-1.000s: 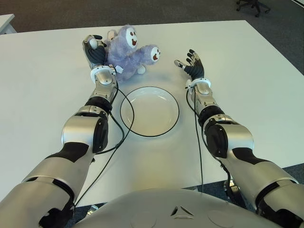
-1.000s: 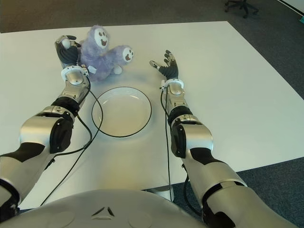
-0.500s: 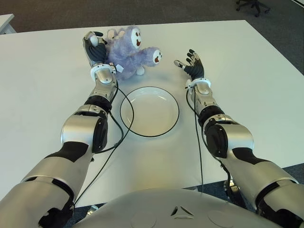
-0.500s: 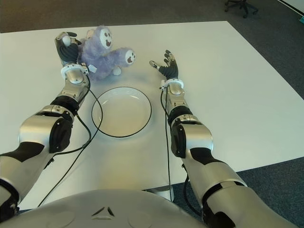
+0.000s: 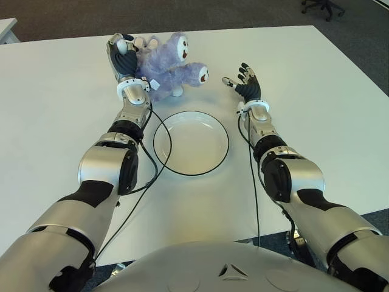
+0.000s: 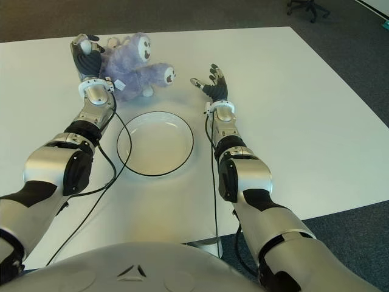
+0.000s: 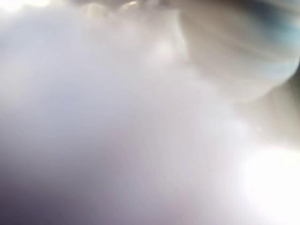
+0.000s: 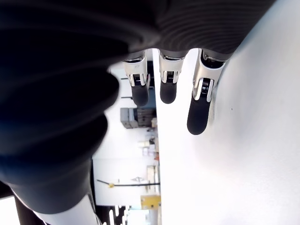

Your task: Put the doll into the plate.

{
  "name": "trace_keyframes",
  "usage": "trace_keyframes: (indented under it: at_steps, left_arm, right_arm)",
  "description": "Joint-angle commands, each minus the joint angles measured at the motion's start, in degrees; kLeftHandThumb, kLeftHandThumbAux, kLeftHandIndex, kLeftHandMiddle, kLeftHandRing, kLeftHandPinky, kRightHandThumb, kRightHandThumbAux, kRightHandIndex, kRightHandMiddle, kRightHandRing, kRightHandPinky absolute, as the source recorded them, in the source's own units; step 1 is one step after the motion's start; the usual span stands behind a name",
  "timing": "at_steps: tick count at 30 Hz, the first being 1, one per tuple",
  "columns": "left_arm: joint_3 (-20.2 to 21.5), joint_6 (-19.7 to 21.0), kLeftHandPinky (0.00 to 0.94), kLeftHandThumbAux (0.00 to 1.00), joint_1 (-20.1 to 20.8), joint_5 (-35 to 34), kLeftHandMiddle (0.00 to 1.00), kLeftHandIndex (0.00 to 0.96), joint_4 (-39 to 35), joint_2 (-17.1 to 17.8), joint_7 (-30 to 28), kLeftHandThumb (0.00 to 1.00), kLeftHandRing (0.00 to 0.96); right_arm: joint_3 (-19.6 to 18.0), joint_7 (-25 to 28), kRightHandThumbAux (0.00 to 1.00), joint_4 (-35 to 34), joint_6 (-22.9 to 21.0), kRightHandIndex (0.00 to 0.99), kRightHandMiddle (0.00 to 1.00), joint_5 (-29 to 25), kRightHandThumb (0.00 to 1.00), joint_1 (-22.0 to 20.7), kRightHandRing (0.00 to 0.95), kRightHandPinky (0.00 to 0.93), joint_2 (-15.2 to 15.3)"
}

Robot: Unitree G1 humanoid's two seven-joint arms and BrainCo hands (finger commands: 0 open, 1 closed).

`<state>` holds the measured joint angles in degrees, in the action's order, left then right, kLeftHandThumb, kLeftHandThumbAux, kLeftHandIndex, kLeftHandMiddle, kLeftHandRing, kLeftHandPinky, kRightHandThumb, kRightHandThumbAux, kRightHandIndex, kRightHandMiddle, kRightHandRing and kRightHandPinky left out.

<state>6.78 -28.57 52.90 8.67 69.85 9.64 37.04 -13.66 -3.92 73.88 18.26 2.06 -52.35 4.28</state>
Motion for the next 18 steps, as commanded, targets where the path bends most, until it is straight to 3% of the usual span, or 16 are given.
trace_keyframes:
  at_steps: [1,18]
  left_arm:
    - [-1.13,-0.36,0.872,0.693,0.69,1.64,0.867,0.444,-1.4,0.75,2.17,0.749,0.878]
    - [-3.07,-2.13,0.856,0.691,-0.61,4.19,0.848,0.445,-7.66,-0.18,6.07,0.75,0.875]
  right_arm:
    - [0.18,-0.26,0.868,3.08,-2.99,0.046,0.0,0.16,0.16,3.68,0.0,0.0,-0.8]
    - [0.06,-0.28,0.869,3.08,-3.02,0.051,0.0,0.0,0.135,3.55,0.0,0.0,-0.88]
